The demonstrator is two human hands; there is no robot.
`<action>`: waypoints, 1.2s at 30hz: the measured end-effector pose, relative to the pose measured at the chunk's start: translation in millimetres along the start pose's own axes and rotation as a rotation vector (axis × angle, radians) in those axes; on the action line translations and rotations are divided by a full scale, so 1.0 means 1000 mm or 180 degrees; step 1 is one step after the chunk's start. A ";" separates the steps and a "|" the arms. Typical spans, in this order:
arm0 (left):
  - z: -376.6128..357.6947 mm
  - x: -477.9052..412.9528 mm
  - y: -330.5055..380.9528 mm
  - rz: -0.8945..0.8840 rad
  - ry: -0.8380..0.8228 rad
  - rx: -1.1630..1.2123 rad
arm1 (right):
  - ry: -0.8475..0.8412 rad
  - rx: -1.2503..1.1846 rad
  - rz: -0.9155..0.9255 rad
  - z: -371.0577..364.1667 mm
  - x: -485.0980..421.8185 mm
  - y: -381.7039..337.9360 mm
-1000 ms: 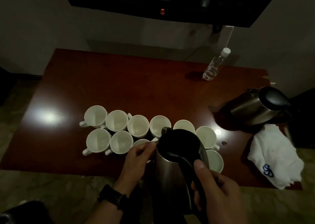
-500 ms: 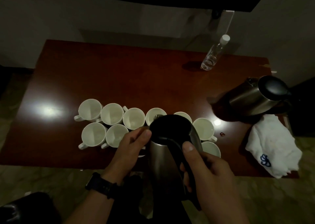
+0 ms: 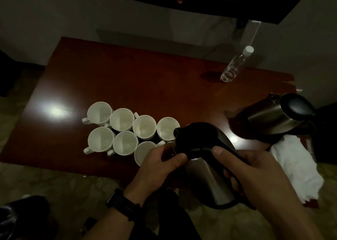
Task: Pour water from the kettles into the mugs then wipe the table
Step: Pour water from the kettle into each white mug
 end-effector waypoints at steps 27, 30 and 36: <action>-0.021 -0.006 -0.013 0.0181 0.0949 0.0948 | -0.0546 0.0942 0.0760 0.018 -0.049 -0.033; -0.025 -0.009 -0.010 0.0116 0.0899 0.0868 | -0.0546 0.0975 0.0678 0.019 -0.051 -0.033; -0.029 -0.012 -0.013 0.0168 0.0887 0.0909 | -0.0589 0.1014 0.0671 0.018 -0.054 -0.039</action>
Point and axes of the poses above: each hand's wrist, its own x-axis away from the middle knuckle, its own z-axis out of the back of the hand, y = z × x, the point moved 10 cm from there along -x, towards the middle knuckle, and after that the axes turned 4 degrees about -z, right-handed, at the moved point
